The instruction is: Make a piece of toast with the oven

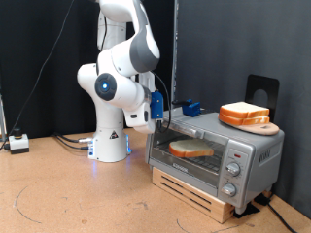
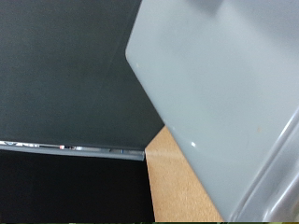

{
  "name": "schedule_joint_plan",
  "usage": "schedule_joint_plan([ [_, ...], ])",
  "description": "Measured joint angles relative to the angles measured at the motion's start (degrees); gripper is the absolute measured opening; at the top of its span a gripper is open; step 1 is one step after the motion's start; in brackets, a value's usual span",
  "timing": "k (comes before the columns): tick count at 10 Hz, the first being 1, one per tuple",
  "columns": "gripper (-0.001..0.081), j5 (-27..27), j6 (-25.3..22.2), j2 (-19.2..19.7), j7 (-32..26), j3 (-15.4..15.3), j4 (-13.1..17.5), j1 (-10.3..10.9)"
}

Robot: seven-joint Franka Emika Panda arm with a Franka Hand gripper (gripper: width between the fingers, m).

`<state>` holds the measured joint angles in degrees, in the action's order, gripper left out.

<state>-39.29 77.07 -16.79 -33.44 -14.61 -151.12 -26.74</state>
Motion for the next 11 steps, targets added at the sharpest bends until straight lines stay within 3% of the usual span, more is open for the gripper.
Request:
schedule_joint_plan([
  [2,0.0810,2.2,3.2,-1.4,2.7,0.1,-2.0,-1.0],
  [5,0.0810,1.7,11.9,-0.6,4.4,1.9,-2.5,-4.8],
  [8,0.0810,2.1,10.9,0.8,4.2,2.9,-1.6,-5.6],
  [11,0.0810,-0.1,9.8,5.3,7.8,6.1,2.4,-8.1],
])
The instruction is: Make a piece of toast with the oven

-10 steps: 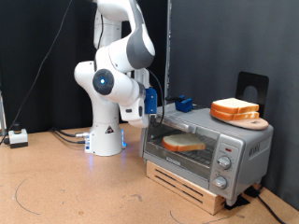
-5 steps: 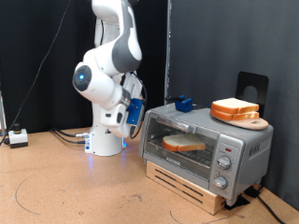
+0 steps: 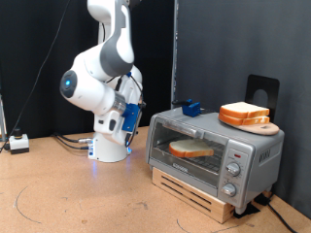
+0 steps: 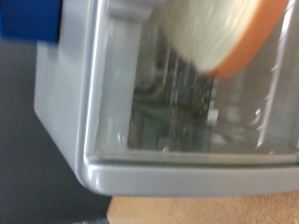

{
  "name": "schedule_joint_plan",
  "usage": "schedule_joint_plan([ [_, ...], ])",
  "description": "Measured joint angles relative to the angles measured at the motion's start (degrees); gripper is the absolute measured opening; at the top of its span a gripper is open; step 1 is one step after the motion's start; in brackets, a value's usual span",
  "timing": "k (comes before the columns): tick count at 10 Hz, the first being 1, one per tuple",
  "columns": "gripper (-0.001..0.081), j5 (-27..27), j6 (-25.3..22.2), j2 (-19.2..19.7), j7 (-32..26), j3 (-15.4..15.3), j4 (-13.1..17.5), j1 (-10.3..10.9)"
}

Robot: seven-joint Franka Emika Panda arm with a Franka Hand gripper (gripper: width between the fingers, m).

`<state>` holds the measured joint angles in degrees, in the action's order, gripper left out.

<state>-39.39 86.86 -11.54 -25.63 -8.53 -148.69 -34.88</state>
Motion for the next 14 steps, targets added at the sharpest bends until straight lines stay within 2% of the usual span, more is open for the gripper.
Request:
schedule_joint_plan([
  [2,0.0810,0.2,-3.5,4.5,1.2,2.1,4.1,-1.5],
  [6,0.0810,8.0,-5.8,13.5,-1.5,3.7,13.6,-2.6],
  [8,0.0810,8.0,-0.5,15.5,-3.2,4.0,15.3,-2.9],
  [9,0.0810,8.1,-1.2,15.6,-3.1,4.0,15.3,-2.9],
  [11,0.0810,6.3,-8.3,16.7,0.8,3.9,16.3,-2.8],
  [14,0.0810,-0.2,-9.0,22.2,4.4,2.4,19.8,-2.3],
])
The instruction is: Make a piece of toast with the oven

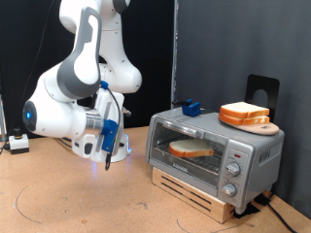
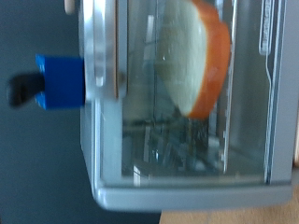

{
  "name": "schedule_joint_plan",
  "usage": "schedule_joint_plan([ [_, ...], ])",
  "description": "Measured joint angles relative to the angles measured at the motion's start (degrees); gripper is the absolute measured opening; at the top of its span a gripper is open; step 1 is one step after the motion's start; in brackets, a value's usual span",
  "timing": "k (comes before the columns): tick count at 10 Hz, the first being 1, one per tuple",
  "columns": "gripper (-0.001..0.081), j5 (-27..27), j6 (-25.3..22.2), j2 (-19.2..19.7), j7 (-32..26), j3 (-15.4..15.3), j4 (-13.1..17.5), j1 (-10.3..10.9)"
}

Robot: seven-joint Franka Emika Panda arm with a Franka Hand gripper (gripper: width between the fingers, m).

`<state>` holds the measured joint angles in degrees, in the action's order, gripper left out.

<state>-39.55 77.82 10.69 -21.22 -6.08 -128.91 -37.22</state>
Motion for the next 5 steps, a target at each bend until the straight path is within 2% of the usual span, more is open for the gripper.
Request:
schedule_joint_plan([
  [2,0.0810,-3.5,0.0,4.0,0.3,-1.2,3.1,0.2],
  [5,0.0810,-8.8,6.2,7.6,2.7,-2.5,5.9,1.2],
])
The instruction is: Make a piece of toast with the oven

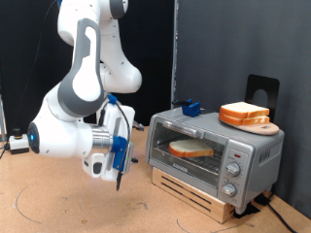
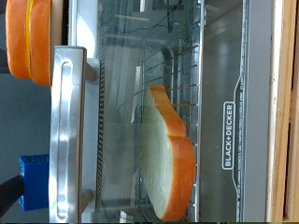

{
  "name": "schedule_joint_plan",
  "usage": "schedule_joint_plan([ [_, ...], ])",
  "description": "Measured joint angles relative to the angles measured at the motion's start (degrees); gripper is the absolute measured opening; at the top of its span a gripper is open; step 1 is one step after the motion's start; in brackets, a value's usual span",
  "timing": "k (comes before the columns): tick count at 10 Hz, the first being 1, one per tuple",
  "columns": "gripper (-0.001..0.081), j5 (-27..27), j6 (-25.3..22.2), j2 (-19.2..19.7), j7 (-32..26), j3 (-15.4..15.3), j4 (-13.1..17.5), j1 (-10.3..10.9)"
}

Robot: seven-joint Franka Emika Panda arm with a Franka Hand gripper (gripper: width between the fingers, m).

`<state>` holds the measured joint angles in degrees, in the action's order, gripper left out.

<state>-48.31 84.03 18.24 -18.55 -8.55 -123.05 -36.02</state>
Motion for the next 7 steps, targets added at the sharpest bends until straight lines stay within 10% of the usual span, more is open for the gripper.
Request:
schedule_joint_plan([
  [7,0.0810,-5.1,0.3,7.9,3.7,-2.7,9.1,1.5],
])
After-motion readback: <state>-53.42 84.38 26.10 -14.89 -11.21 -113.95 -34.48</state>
